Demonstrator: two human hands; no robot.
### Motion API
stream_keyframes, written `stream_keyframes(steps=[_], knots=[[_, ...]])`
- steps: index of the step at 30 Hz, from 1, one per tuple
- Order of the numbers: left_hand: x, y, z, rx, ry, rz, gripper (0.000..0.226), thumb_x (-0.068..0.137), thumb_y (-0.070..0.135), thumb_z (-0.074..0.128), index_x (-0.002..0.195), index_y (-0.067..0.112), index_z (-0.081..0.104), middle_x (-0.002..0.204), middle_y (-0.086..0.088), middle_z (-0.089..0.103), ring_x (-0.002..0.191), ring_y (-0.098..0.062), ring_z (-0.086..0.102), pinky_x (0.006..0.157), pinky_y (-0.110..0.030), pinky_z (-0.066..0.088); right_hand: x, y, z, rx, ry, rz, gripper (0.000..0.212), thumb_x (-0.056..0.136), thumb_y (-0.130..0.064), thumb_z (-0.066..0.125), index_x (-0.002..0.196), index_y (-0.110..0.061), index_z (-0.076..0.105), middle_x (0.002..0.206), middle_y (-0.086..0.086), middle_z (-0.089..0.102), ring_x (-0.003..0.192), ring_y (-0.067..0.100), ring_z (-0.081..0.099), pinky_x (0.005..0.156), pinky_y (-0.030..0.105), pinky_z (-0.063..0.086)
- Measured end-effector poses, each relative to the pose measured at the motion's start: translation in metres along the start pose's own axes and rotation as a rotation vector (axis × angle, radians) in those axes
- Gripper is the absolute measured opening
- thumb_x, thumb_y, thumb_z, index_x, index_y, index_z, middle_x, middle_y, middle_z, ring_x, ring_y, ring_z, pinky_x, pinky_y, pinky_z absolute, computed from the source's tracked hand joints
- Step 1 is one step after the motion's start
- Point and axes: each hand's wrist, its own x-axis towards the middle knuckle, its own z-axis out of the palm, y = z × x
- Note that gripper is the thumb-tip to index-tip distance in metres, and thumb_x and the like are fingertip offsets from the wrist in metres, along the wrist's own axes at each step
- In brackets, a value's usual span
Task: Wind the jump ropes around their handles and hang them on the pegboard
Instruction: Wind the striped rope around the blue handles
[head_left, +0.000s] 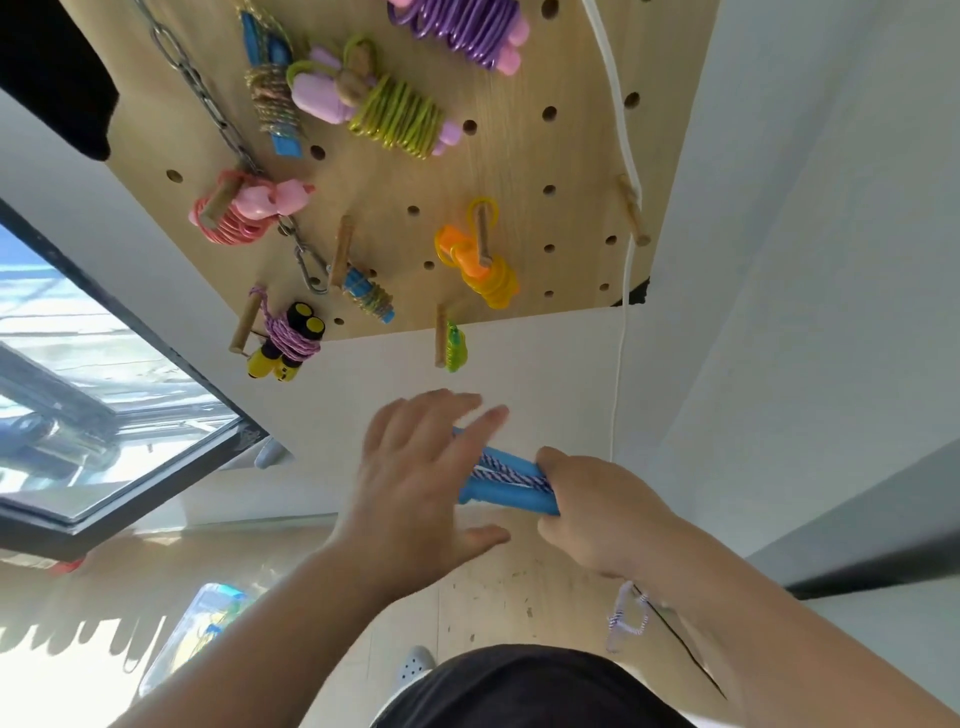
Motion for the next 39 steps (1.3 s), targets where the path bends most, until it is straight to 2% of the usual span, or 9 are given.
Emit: stream_keyframes(steps=[3,6,10,16,20,24,27,31,39], knots=[[0.020,0.018,0.000,0.368,-0.323,0.106,0.062,0.076,0.047,0.076,0.129,0.023,0.054,0.123,0.000,0.061,0.119,-0.028,0.051,0.110,-0.048,0.028,0.001,-0.004,0.002,0.022,-0.048,-0.105,0.021,0.094,-0.021,0.057,0.097,-0.027,0.037,0.078,-0.011,0.041,0.071,0.013,0.045,0.054,0.022,0.027],[0.033,0.021,-0.001,0.405,-0.399,0.065,0.023,0.088,0.027,0.061,0.109,0.024,0.055,0.102,0.004,0.062,0.092,-0.021,0.050,0.081,-0.036,0.031,-0.001,-0.002,0.002,0.065,0.000,-0.125,0.021,0.092,-0.020,0.060,0.100,-0.028,0.042,0.081,-0.011,0.045,0.077,0.014,0.049,0.057,0.022,0.030],[0.035,0.021,0.002,0.227,-0.436,-0.062,0.024,0.085,0.033,0.063,0.100,0.028,0.046,0.094,0.007,0.059,0.078,-0.014,0.047,0.071,-0.029,0.037,-0.003,0.008,0.005,-0.028,0.188,-0.162,0.030,0.093,-0.025,0.061,0.120,-0.028,0.049,0.106,-0.006,0.054,0.081,0.019,0.057,0.072,0.035,0.048],[0.039,0.023,0.002,-0.142,-0.671,-0.211,0.028,0.076,0.029,0.071,0.098,0.022,0.056,0.083,0.007,0.056,0.076,-0.014,0.058,0.071,-0.030,0.052,-0.004,0.022,0.016,-0.250,0.398,-0.281,0.034,0.076,-0.018,0.078,0.103,-0.021,0.057,0.087,-0.001,0.048,0.049,0.016,0.041,0.038,0.028,0.032],[0.040,0.029,0.009,-0.110,-0.659,-0.212,0.023,0.077,0.024,0.066,0.096,0.022,0.055,0.084,0.005,0.056,0.078,-0.016,0.060,0.072,-0.032,0.055,-0.001,0.031,0.021,-0.217,0.456,-0.294,0.046,0.072,-0.017,0.082,0.110,-0.022,0.057,0.091,0.001,0.049,0.048,0.016,0.038,0.039,0.027,0.031],[0.044,0.028,0.013,0.091,-0.603,-0.139,0.020,0.079,0.022,0.064,0.093,0.026,0.051,0.080,0.007,0.052,0.076,-0.015,0.057,0.066,-0.029,0.049,-0.004,0.035,0.018,-0.192,0.369,-0.142,0.081,0.092,-0.041,0.066,0.156,-0.030,0.018,0.113,0.000,0.048,0.062,0.016,0.044,0.058,0.027,0.039],[0.045,0.025,0.014,0.160,-0.623,-0.137,0.020,0.079,0.024,0.065,0.095,0.026,0.053,0.081,0.007,0.054,0.076,-0.015,0.058,0.065,-0.028,0.047,-0.008,0.036,0.015,-0.236,0.245,-0.085,0.083,0.099,-0.055,0.047,0.160,-0.026,-0.003,0.110,-0.003,0.056,0.079,0.019,0.054,0.071,0.032,0.047],[0.046,0.018,0.010,0.144,-0.605,-0.164,0.017,0.077,0.026,0.064,0.083,0.028,0.049,0.079,0.007,0.055,0.071,-0.012,0.056,0.061,-0.027,0.046,-0.013,0.052,0.008,-0.200,0.203,-0.081,0.022,0.104,-0.039,0.040,0.112,-0.024,0.053,0.085,-0.006,0.056,0.078,0.021,0.055,0.071,0.036,0.045],[0.057,0.013,-0.008,-0.222,-0.570,-0.186,0.023,0.074,0.026,0.075,0.075,0.015,0.054,0.073,0.001,0.053,0.062,-0.013,0.047,0.056,-0.027,0.035,-0.028,0.060,0.000,0.162,0.250,-0.209,0.032,0.099,-0.047,0.044,0.071,-0.033,0.035,0.068,-0.009,0.043,0.063,0.011,0.043,0.058,0.027,0.033]])
